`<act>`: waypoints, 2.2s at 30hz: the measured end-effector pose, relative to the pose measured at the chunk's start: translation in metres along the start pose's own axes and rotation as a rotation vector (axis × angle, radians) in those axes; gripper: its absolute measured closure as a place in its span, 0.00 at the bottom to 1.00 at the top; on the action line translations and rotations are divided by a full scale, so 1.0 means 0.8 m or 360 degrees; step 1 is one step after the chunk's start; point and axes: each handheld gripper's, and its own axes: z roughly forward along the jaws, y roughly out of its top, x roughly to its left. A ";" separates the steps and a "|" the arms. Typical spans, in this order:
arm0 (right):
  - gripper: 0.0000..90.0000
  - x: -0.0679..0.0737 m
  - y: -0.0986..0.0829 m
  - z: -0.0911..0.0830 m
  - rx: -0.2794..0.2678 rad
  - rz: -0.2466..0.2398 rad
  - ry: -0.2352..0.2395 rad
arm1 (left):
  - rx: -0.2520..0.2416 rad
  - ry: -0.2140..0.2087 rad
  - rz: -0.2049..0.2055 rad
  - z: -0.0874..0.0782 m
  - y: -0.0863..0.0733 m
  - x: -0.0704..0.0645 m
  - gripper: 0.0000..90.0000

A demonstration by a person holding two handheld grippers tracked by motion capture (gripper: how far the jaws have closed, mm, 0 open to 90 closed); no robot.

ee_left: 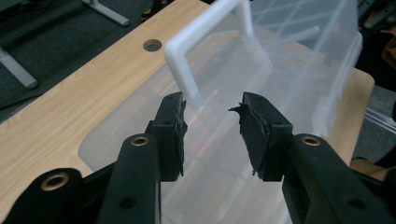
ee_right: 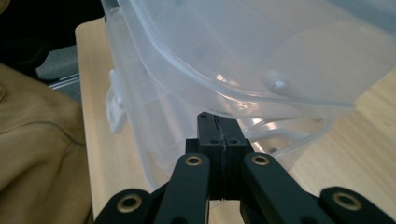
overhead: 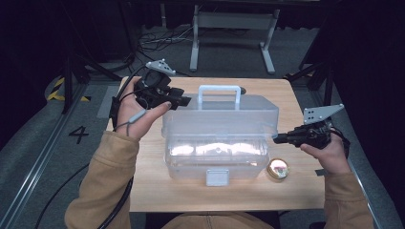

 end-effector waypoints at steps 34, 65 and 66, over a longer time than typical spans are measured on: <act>1.00 -0.009 0.024 -0.001 -0.0432 0.0135 -0.0359 | -0.0124 -0.0135 -0.0045 -0.035 -0.070 -0.033 0.75; 1.00 0.002 0.017 0.007 -0.0551 0.0125 -0.0511 | -0.0305 0.0151 -0.0200 0.037 -0.117 0.001 0.98; 1.00 0.002 0.017 0.007 -0.0551 0.0125 -0.0511 | -0.0305 0.0151 -0.0200 0.037 -0.117 0.001 0.98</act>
